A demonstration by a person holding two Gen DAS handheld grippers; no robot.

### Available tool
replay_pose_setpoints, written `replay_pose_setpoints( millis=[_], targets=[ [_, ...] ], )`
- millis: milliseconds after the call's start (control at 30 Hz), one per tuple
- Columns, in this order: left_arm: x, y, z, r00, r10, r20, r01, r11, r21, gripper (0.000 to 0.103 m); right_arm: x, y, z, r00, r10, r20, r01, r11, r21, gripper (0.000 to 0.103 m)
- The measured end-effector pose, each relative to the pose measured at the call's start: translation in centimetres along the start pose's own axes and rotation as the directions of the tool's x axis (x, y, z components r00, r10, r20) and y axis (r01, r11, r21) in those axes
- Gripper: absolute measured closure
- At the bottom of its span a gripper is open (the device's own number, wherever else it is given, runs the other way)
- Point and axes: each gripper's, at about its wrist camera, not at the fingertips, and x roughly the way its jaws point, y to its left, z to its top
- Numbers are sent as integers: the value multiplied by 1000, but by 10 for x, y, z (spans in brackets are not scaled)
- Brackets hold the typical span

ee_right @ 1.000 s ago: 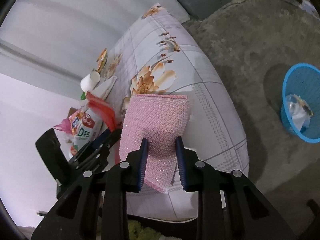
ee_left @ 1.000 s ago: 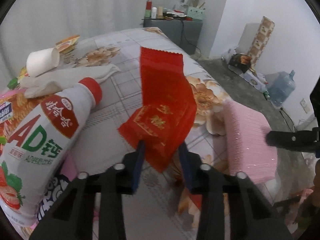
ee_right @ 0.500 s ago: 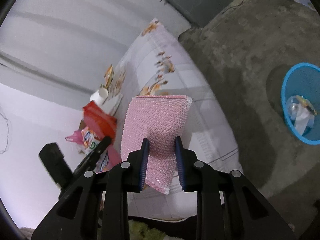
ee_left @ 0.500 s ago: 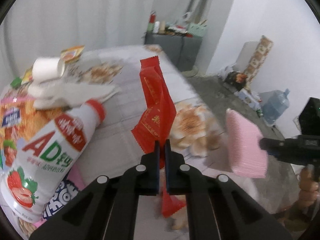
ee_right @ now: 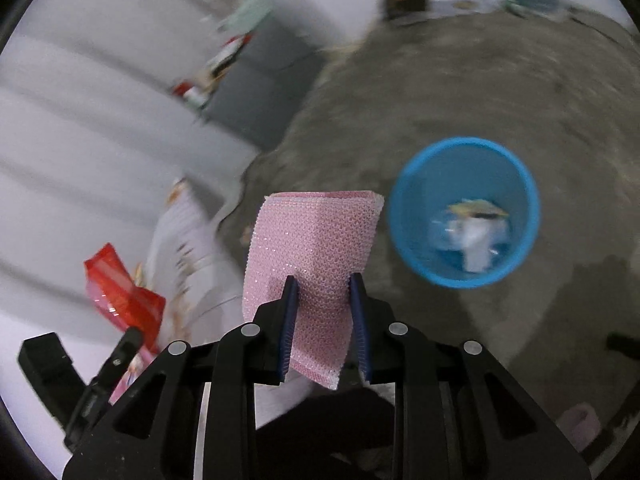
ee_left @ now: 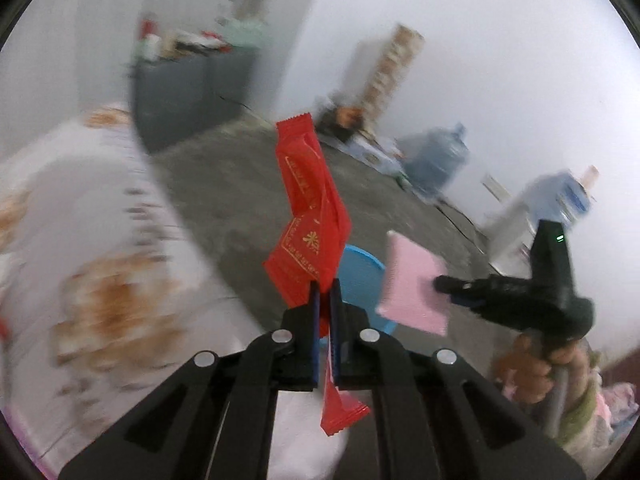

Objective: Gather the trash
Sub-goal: 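Carry the pad and red packet over the wastebasket and open both grippers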

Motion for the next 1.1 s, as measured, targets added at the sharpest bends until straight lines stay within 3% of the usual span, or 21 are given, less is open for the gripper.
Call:
replay_pose_setpoints(
  millis=[133, 233, 300, 367, 400, 433, 533, 667, 933, 1100],
  targets=[
    [68, -37, 18, 984, -93, -150, 98, 995, 25, 98, 25, -47, 8, 997, -80, -3, 80, 991, 106, 78],
    [121, -63, 22, 962, -94, -258, 115, 991, 67, 98, 41, -74, 17, 995, -103, -8, 103, 980, 170, 78],
    [149, -78, 25, 956, -69, -287, 102, 989, 103, 98, 50, -89, 25, 994, -106, 5, 102, 972, 212, 74],
    [178, -93, 26, 956, -21, -294, 79, 980, 185, 80, 65, -105, 31, 992, -121, 21, 112, 963, 246, 65],
    [192, -98, 27, 954, 12, -301, 57, 974, 220, 55, 75, -116, 34, 987, -159, 22, 148, 954, 259, 49],
    [208, -102, 24, 950, 46, -309, 31, 970, 240, 33, 86, -127, 36, 978, -209, 16, 197, 943, 270, 43],
    [229, -100, 18, 949, 75, -305, -3, 973, 231, 32, 105, -151, 30, 955, -295, -28, 290, 908, 302, 43],
    [217, -87, 11, 952, -1, -305, 47, 989, 141, 30, 100, -157, 7, 960, -280, -19, 272, 911, 309, 43],
    [150, -71, 19, 986, -42, -164, 56, 995, 83, 28, 72, -150, -2, 957, -290, -3, 281, 924, 258, 39],
    [99, -66, 10, 997, -16, -69, 21, 997, 75, 26, 69, -121, -2, 956, -292, -13, 290, 942, 167, 31]
  ],
)
